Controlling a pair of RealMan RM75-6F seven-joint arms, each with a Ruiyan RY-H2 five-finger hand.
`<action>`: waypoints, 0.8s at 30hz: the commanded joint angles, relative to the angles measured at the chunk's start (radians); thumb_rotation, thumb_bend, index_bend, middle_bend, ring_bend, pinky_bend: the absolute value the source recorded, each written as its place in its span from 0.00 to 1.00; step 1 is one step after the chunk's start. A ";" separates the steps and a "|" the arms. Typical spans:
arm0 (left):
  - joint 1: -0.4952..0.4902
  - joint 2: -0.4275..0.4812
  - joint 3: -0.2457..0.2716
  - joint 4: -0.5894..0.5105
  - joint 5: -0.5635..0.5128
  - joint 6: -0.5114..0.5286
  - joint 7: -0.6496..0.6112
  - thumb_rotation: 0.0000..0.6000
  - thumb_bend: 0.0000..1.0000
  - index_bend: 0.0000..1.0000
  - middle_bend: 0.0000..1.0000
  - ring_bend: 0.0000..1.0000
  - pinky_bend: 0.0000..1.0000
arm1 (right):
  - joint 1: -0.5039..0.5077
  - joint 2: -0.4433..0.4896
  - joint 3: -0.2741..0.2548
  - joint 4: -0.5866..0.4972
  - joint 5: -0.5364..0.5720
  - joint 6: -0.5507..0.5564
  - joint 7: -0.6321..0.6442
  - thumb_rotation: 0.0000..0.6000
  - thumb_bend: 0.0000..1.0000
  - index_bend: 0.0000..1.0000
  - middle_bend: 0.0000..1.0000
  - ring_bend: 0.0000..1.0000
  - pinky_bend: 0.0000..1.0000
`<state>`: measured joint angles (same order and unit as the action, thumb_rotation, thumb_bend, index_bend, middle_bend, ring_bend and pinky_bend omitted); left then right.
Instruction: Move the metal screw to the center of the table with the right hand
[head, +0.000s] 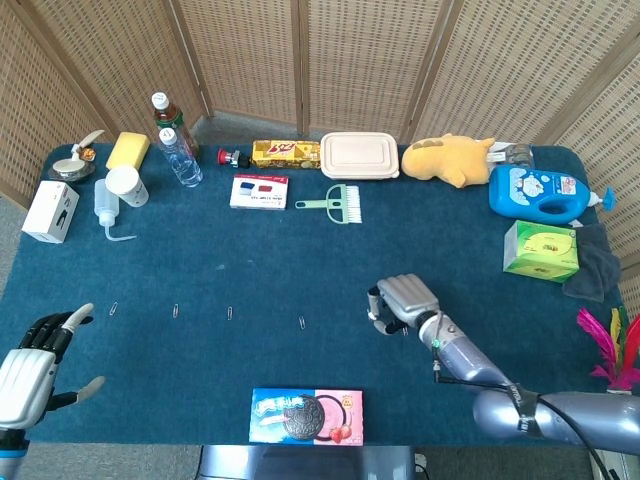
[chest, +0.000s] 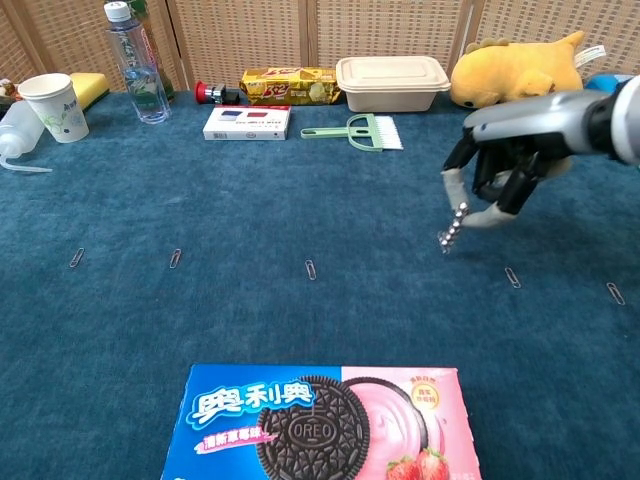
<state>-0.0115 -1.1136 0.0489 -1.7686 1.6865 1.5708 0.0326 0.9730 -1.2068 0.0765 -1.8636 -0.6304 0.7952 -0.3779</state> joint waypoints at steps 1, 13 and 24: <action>-0.002 0.001 -0.001 -0.003 0.003 0.000 0.003 1.00 0.20 0.08 0.25 0.15 0.14 | -0.020 0.043 -0.002 -0.025 -0.010 0.009 0.026 1.00 0.43 0.64 0.92 1.00 1.00; -0.007 0.004 0.001 -0.018 0.016 -0.002 0.020 1.00 0.20 0.08 0.25 0.15 0.14 | -0.119 0.164 -0.058 -0.064 -0.074 0.011 0.110 1.00 0.43 0.64 0.92 1.00 1.00; -0.014 0.016 0.001 -0.041 0.030 -0.003 0.031 1.00 0.20 0.08 0.25 0.15 0.14 | -0.227 0.193 -0.091 -0.019 -0.197 -0.020 0.226 1.00 0.43 0.64 0.92 1.00 1.00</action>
<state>-0.0257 -1.0981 0.0495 -1.8093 1.7167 1.5674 0.0637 0.7539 -1.0150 -0.0092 -1.8883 -0.8201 0.7802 -0.1577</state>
